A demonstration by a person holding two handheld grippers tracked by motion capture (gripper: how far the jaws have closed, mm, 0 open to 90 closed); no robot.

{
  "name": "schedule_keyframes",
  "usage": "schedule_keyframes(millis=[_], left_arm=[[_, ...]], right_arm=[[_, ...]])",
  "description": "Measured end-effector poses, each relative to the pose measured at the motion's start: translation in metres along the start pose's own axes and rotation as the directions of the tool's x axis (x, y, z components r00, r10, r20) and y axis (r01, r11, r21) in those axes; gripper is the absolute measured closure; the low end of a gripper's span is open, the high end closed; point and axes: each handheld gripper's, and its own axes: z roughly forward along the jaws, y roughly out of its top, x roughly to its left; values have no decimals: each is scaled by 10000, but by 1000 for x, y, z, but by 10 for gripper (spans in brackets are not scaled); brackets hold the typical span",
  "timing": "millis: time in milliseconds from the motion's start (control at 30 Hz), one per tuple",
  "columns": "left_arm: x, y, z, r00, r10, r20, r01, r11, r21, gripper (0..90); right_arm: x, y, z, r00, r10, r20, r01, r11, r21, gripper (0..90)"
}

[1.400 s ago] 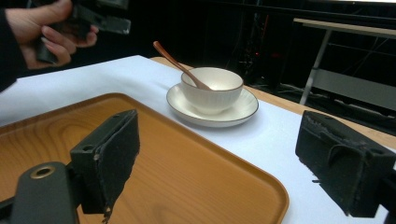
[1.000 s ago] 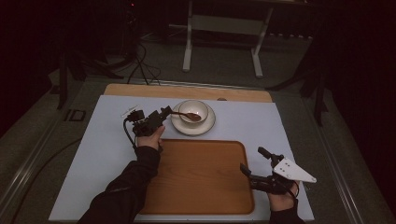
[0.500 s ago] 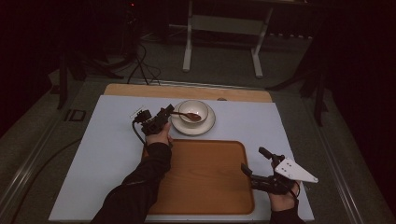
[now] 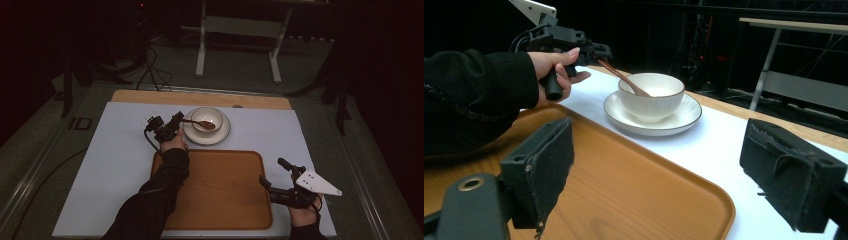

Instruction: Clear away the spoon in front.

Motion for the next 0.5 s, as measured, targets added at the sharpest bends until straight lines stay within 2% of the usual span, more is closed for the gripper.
schedule_keyframes(millis=[67, 200, 300, 400, 500], left_arm=[[0, 0, -1, 10000, 11, -33, -11, 10000, -43, 813], [-2, -1, -3, 9999, 126, 39, -125, 9996, -244, 831], [-4, 1, -4, 9985, 537, 81, -534, 9983, -245, 834], [-6, 5, -7, 9970, 745, 208, -738, 9968, -306, 835], [-8, 13, -11, 9929, 1142, 347, -1130, 9930, -330, 837]], right_arm=[[0, 0, 0, 10000, 75, -37, -75, 10000, -15, 140], [-1, -1, 1, 9999, 94, -65, -94, 10000, -20, 139], [0, 0, 1, 9999, 49, -88, -49, 10000, 0, 140], [0, 0, 1, 10000, 50, -66, -50, 10000, -4, 140], [0, -1, 1, 10000, 52, -55, -52, 10000, -7, 140]])
